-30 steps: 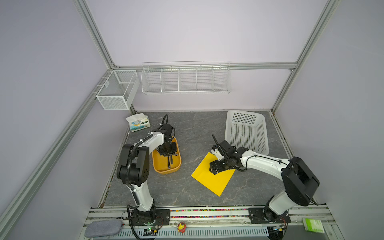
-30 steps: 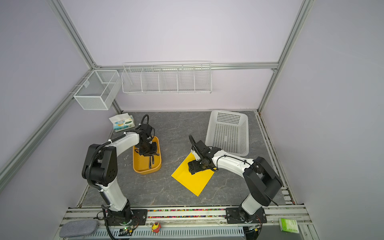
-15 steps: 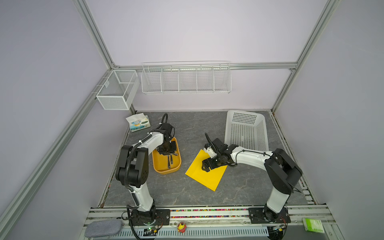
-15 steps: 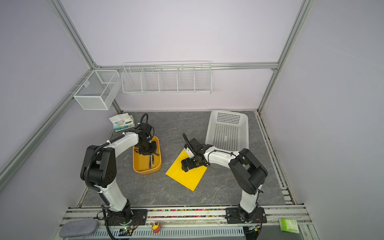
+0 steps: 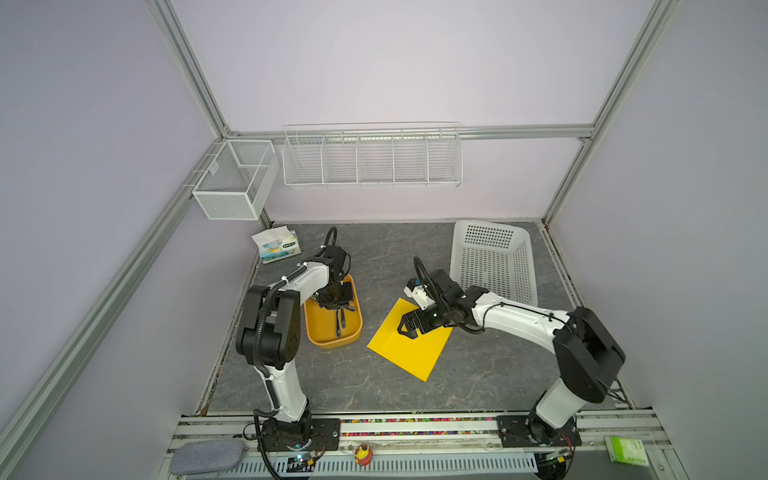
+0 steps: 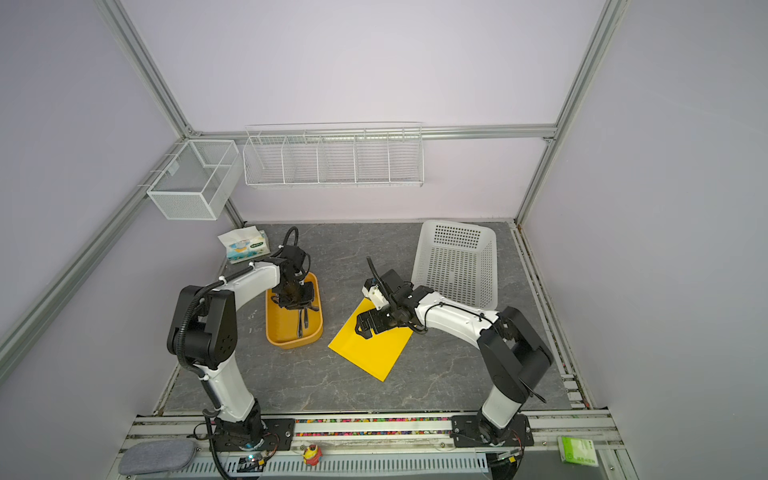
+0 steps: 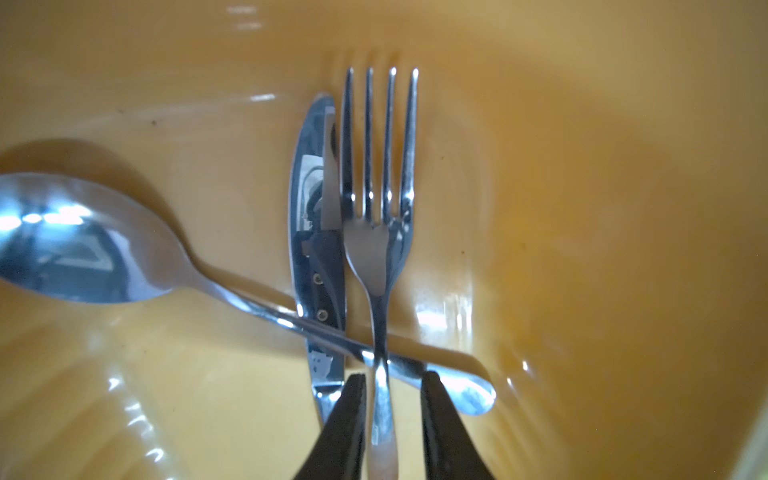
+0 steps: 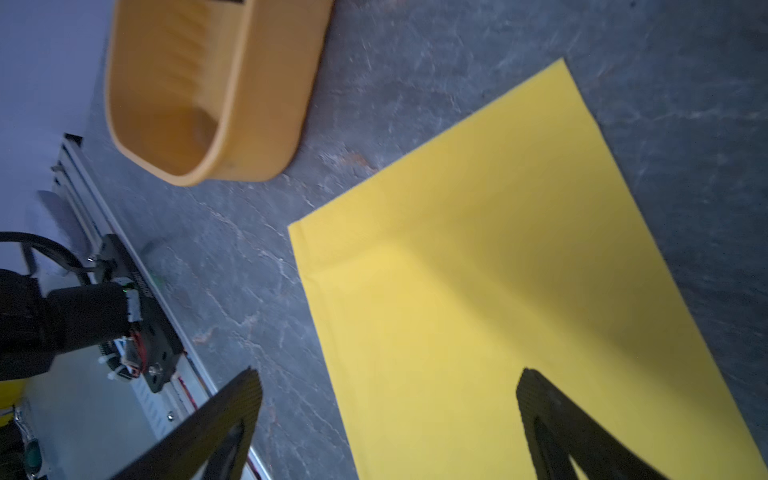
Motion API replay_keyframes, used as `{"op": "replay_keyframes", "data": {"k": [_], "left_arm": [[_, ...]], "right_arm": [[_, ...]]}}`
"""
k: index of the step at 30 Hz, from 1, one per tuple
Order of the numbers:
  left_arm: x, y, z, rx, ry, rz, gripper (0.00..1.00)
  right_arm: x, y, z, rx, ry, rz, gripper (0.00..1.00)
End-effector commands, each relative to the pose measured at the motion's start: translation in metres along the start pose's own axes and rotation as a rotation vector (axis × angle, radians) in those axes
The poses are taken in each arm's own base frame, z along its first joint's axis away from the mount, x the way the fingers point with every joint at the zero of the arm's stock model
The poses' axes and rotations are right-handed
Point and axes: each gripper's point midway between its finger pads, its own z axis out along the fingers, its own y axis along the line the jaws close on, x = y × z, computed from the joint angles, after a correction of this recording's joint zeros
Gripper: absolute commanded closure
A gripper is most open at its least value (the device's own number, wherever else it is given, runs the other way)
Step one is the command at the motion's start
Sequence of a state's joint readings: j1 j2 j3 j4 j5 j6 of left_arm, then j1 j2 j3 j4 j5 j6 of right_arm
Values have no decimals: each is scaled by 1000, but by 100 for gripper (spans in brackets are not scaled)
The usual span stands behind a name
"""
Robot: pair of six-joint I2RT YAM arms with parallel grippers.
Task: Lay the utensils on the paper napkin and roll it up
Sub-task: 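Lower the left gripper onto the fork handle while the right gripper moves over the napkin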
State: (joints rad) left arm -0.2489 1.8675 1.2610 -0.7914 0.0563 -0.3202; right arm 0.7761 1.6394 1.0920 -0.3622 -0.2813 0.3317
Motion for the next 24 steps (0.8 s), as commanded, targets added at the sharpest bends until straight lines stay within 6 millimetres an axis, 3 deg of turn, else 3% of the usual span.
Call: {"op": "replay_keyframes", "data": {"k": [1, 7, 11, 20, 24], "left_arm": [[-5, 2, 2, -26, 12, 14, 75], [-1, 1, 12, -20, 40, 22, 82], [4, 2, 16, -22, 53, 25, 85], [10, 5, 31, -30, 93, 33, 84], [10, 6, 36, -39, 102, 36, 84]], "right_arm": [[-18, 11, -28, 12, -108, -5, 0], [-23, -11, -64, 166, -236, 37, 4], [-21, -23, -77, 241, -273, 59, 7], [-22, -25, -82, 250, -294, 88, 8], [-14, -36, -79, 303, -259, 105, 8]]}}
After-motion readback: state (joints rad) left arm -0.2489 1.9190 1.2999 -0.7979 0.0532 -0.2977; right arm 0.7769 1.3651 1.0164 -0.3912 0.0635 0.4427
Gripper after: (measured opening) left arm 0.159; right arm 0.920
